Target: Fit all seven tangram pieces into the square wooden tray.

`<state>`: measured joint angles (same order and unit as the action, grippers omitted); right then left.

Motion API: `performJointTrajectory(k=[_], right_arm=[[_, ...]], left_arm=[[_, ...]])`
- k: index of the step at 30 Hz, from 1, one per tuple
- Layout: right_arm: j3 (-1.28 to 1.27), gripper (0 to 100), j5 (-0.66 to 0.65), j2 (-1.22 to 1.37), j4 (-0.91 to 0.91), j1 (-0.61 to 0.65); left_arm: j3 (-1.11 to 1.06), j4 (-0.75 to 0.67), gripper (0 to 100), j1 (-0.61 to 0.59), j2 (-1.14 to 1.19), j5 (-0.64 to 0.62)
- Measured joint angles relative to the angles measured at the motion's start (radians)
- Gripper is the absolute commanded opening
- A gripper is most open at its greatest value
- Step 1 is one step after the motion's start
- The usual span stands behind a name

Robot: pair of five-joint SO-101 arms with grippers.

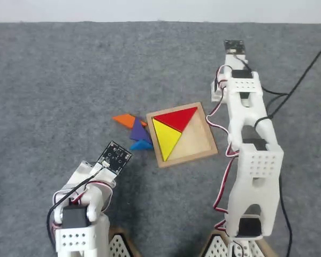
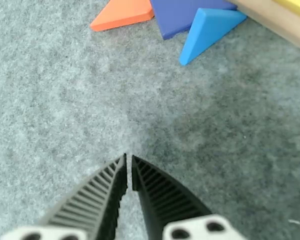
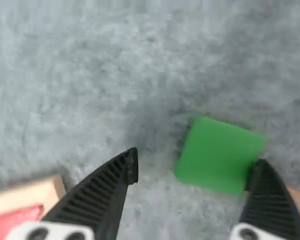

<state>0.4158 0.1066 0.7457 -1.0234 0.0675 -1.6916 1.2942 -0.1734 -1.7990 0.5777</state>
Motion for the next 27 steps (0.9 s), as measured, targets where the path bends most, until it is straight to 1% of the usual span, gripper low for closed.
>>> performJointTrajectory(k=[2,4,8,15,23,27], right_arm=[[0.003,25.1,0.077,0.006,-0.005,0.002],[0.003,25.1,0.126,0.012,-0.005,-0.002],[0.005,25.1,0.153,0.014,-0.003,-0.012],[0.005,24.8,0.158,0.014,-0.015,-0.012],[0.037,24.7,0.157,0.014,-0.216,-0.043],[0.037,16.3,0.083,0.014,-0.282,-0.049]], left_arm=[[0.0,0.0,1,0.0,0.0,0.0],[0.0,0.0,1,0.0,0.0,0.0],[0.0,0.0,1,0.0,0.0,0.0],[0.0,0.0,1,0.0,0.0,0.002],[0.0,0.0,1,0.0,0.0,0.002],[0.0,0.0,1,0.0,0.0,0.002]])
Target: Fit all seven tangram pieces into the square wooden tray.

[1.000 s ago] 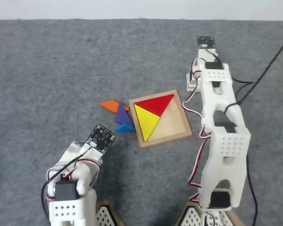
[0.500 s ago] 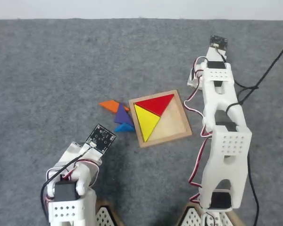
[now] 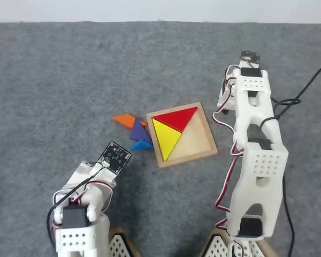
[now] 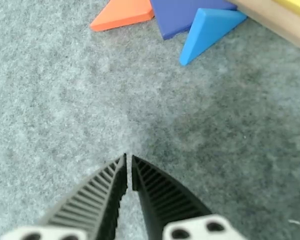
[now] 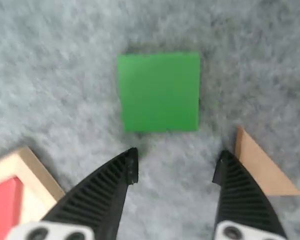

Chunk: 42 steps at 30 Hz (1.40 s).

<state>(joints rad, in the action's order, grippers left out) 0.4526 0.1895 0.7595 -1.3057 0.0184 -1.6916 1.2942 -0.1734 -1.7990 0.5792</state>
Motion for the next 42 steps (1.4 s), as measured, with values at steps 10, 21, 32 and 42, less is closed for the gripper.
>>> performJointTrajectory(k=[10,21,32,42], right_arm=[[0.0,25.1,-0.084,-0.066,-0.106,-0.009],[-0.308,25.1,-0.126,-0.428,-0.109,0.083],[-1.132,25.1,-0.288,-0.967,0.322,-0.106],[-1.28,25.2,-0.295,-0.979,0.423,-0.153]], left_arm=[[0.0,0.0,1,0.0,0.0,0.0],[0.0,-0.127,1,0.0,0.0,0.0],[0.144,-0.19,11,0.0,0.002,0.005],[0.638,-0.167,12,0.0,0.572,-0.132]])
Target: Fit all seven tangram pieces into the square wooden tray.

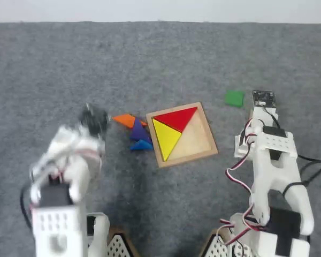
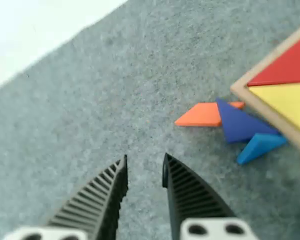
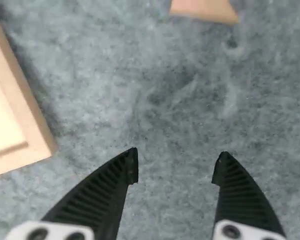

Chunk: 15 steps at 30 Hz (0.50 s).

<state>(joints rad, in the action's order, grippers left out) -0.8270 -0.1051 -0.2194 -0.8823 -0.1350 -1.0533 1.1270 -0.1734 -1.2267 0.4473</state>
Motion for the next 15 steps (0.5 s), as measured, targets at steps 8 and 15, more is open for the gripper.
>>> performJointTrajectory(k=[8,15], right_arm=[[-0.094,25.1,0.0,-0.005,0.092,0.002],[-0.233,12.5,0.0,-0.173,0.178,0.0]], left_arm=[[0.54,0.121,12,0.075,0.807,-0.258],[0.827,0.132,12,0.18,1.272,-0.436]])
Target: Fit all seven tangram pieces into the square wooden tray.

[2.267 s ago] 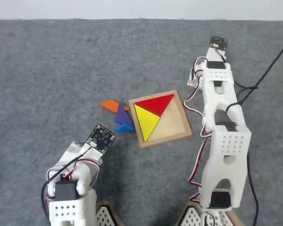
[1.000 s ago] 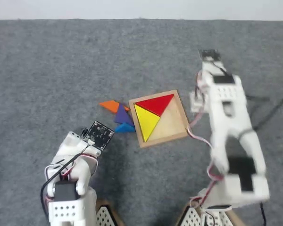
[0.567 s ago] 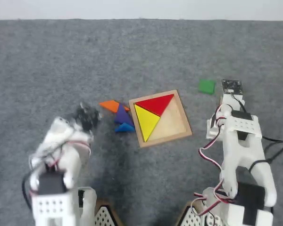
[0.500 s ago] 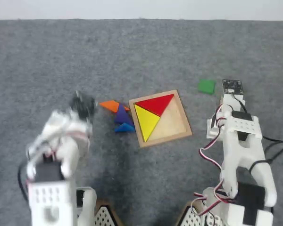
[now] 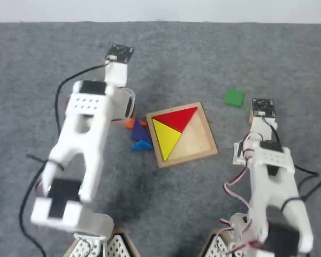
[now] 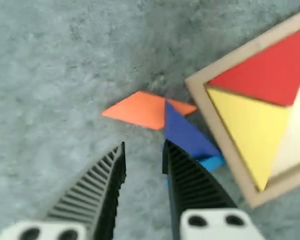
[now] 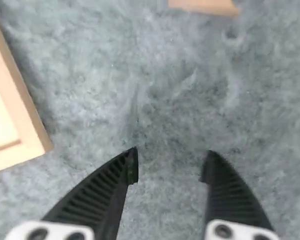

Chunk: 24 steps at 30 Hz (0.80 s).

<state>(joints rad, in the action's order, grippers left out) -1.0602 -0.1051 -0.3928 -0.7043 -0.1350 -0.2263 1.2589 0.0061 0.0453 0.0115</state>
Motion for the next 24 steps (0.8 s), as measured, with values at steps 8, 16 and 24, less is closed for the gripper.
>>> performJointTrajectory(k=[8,16,24], right_arm=[[-0.155,12.5,0.0,-0.226,0.049,0.002],[-0.186,12.5,0.0,-0.301,0.051,0.003],[-0.186,12.5,0.0,-0.301,0.051,0.003]], left_arm=[[0.137,-0.044,18,0.017,0.29,-0.224],[0.167,-0.106,21,0.034,0.425,-0.275],[0.181,-0.04,21,-0.035,0.436,-0.209]])
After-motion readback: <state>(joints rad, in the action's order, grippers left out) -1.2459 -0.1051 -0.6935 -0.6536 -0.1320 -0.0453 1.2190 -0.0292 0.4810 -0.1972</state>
